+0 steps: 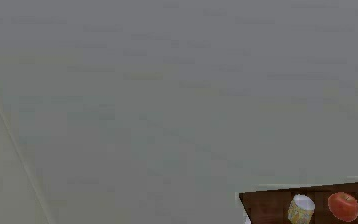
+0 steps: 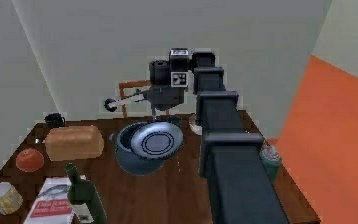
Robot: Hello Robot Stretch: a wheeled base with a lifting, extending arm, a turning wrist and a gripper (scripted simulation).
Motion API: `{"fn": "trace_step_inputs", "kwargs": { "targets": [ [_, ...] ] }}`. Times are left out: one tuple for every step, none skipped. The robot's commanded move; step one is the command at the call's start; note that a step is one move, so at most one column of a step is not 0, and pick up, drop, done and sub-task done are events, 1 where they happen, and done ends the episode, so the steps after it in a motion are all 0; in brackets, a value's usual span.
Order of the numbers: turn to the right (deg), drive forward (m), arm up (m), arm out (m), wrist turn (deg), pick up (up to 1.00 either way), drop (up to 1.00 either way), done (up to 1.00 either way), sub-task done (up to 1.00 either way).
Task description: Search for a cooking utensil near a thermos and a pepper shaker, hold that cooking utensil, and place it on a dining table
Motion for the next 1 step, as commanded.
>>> {"fn": "trace_step_inputs", "kwargs": {
  "targets": [
    [0.0,0.0,0.0,0.0,9.0,0.0,0.0,0.0,0.0]
  ]
}}
